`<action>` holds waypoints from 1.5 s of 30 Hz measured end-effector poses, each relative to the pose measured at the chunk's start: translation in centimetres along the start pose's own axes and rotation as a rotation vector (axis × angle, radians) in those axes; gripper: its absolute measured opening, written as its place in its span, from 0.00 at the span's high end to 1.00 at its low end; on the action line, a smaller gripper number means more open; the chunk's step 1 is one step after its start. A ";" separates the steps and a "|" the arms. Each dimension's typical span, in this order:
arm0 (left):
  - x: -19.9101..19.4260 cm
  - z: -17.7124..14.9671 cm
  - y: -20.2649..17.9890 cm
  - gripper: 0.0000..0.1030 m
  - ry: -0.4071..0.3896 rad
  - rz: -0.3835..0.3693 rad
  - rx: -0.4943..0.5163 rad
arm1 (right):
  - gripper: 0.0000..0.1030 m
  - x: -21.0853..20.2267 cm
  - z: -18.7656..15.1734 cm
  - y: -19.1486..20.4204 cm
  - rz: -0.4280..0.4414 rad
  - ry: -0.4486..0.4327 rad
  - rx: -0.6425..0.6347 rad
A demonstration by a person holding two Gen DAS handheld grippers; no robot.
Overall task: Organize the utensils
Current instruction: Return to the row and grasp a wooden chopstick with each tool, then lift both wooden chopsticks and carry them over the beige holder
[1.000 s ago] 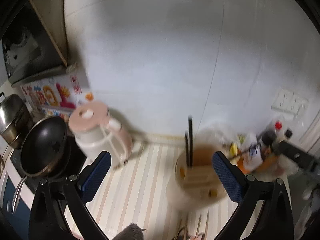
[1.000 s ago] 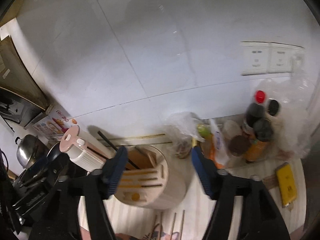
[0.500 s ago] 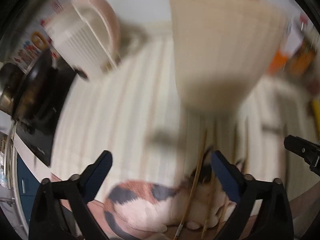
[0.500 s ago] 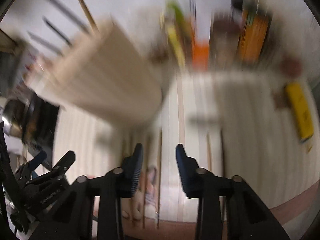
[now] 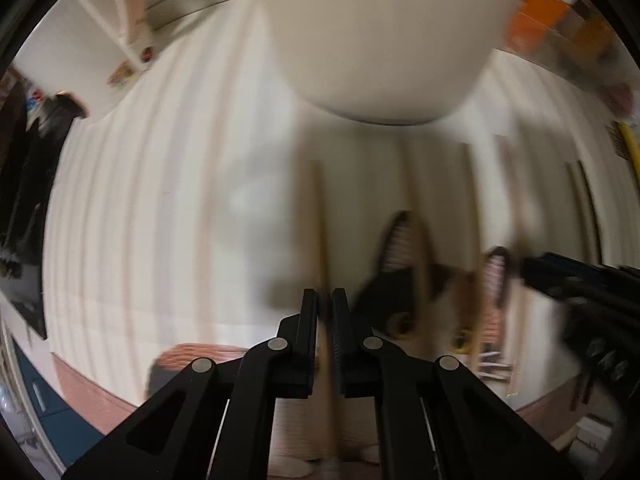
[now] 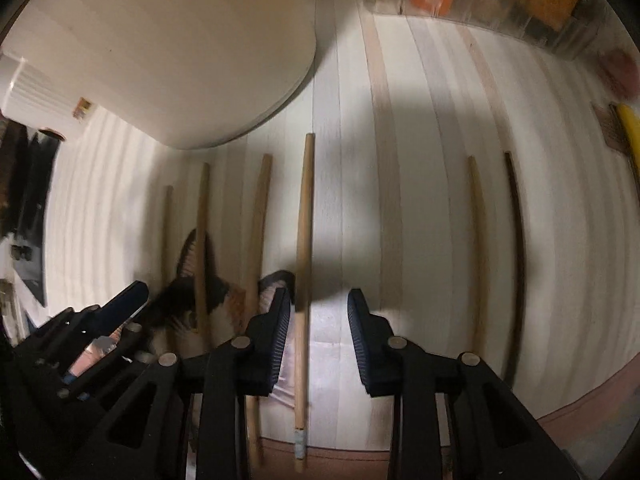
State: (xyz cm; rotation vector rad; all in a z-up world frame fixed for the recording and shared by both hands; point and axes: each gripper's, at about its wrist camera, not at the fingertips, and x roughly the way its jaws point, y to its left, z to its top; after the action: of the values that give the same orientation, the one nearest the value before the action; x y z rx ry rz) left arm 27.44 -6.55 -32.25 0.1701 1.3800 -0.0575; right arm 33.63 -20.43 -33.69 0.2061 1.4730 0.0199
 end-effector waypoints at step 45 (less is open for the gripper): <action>0.5 -1.4 7.2 0.95 0.032 0.011 -0.129 | 0.93 -0.5 -3.2 -3.1 -0.177 0.070 0.100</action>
State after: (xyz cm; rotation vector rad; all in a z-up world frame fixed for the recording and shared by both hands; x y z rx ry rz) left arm 27.17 0.84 -32.36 0.0711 1.4104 0.0433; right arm 30.05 -23.13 -33.90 0.1565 1.5586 -0.1917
